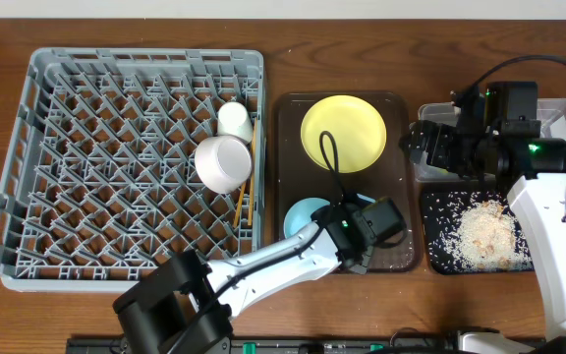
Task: Sort waste into correct bins and load items into the dishwasher rack
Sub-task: 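Lower the left gripper onto the blue bowl rim and grasp it, then lift the blue bowl and carry it into the grey rack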
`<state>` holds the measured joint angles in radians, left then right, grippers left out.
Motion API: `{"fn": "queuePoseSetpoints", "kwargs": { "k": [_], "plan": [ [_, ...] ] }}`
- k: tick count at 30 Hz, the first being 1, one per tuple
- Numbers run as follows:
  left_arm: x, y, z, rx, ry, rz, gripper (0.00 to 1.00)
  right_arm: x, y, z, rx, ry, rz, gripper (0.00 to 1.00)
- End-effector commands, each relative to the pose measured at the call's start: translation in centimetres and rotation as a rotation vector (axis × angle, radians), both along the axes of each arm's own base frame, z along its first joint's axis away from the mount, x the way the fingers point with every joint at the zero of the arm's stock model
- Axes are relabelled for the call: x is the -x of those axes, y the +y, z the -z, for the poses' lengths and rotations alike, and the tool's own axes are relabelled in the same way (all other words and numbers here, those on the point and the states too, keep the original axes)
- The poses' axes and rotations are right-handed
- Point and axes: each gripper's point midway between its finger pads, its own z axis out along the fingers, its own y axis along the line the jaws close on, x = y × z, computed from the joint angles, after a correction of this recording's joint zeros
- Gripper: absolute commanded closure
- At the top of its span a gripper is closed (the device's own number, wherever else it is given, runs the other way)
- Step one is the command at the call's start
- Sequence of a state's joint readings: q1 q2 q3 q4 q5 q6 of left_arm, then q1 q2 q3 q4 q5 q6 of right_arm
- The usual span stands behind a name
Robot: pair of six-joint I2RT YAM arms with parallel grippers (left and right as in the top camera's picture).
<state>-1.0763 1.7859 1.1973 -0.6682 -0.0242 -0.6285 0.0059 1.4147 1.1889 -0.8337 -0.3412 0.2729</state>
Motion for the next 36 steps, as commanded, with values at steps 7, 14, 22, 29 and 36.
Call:
{"fn": "queuePoseSetpoints", "kwargs": {
  "k": [7, 14, 22, 29, 36],
  "plan": [
    [-1.5, 1.0, 0.2, -0.069, -0.097, -0.015, 0.65, 0.0, 0.4, -0.1, 0.000, -0.006, -0.022, 0.01],
    [-1.1, 0.6, 0.6, -0.070, -0.096, 0.000, 0.66, 0.0, 0.4, -0.1, 0.000, -0.006, -0.022, 0.01],
    [-1.2, 0.8, 2.7, -0.126, -0.097, 0.005, 0.70, 0.0, 0.4, -0.1, 0.000, -0.006, -0.022, 0.01],
    [-1.3, 1.0, 2.8, -0.134, -0.100, 0.002, 0.92, 0.0, 0.4, -0.1, 0.000, -0.006, -0.022, 0.01],
    [-1.5, 0.4, -1.2, -0.059, -0.124, -0.002, 0.94, 0.0, 0.4, -0.1, 0.000, -0.006, -0.022, 0.01]
  ]
}}
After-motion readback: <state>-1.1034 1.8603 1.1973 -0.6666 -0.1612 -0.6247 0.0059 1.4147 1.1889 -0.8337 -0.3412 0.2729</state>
